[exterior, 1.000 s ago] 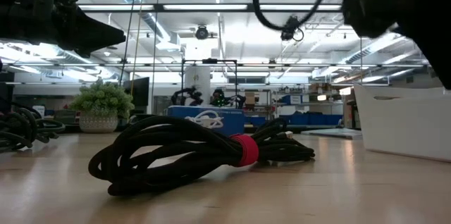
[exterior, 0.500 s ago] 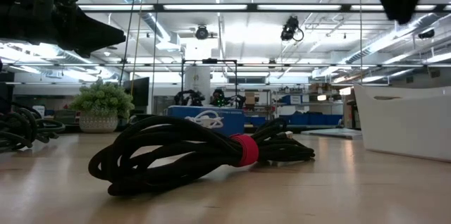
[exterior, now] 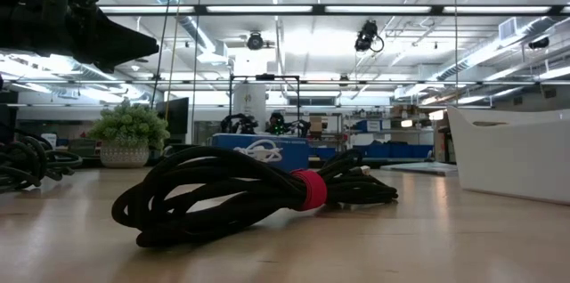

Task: Pick and place USB-C Cables
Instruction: Put the right black charger cable into the white bin

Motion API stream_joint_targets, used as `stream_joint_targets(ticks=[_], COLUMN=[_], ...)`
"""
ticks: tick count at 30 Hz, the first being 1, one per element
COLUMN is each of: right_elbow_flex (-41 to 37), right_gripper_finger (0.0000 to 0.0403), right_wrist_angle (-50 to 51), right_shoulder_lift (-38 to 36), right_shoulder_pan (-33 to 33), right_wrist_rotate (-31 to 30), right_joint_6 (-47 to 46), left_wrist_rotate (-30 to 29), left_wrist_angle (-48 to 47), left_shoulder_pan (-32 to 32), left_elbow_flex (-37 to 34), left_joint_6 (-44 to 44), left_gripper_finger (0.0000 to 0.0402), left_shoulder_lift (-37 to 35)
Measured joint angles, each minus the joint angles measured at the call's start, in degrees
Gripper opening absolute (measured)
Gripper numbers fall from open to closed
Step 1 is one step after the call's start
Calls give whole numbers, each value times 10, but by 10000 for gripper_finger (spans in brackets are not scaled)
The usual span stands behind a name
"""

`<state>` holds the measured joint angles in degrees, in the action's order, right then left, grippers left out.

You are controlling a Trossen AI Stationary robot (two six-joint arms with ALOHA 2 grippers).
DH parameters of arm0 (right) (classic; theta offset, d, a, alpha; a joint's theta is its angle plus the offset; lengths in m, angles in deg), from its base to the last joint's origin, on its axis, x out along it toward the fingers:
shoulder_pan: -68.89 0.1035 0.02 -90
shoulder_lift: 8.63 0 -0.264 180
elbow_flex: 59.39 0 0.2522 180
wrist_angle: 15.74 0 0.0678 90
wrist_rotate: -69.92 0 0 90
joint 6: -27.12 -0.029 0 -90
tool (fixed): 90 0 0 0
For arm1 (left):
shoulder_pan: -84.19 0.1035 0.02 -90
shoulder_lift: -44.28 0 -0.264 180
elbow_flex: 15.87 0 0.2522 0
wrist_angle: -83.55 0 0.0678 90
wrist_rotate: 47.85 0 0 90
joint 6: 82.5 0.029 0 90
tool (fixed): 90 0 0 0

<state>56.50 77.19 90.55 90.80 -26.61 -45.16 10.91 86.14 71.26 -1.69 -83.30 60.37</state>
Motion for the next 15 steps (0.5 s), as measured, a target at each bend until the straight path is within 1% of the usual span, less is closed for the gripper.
stream_joint_targets(ticks=[11,15], right_elbow_flex=[9,9], right_gripper_finger=[116,116], right_wrist_angle=[-145,-186], right_shoulder_lift=[8,16], right_shoulder_pan=[-20,-24], right_wrist_rotate=[-7,0], right_joint_6=[85,95], left_wrist_rotate=[0,0], left_wrist_angle=[0,0], left_shoulder_pan=[0,0], left_elbow_flex=[0,0], left_joint_6=[0,0], left_gripper_finger=[117,117], left_shoulder_lift=[0,0])
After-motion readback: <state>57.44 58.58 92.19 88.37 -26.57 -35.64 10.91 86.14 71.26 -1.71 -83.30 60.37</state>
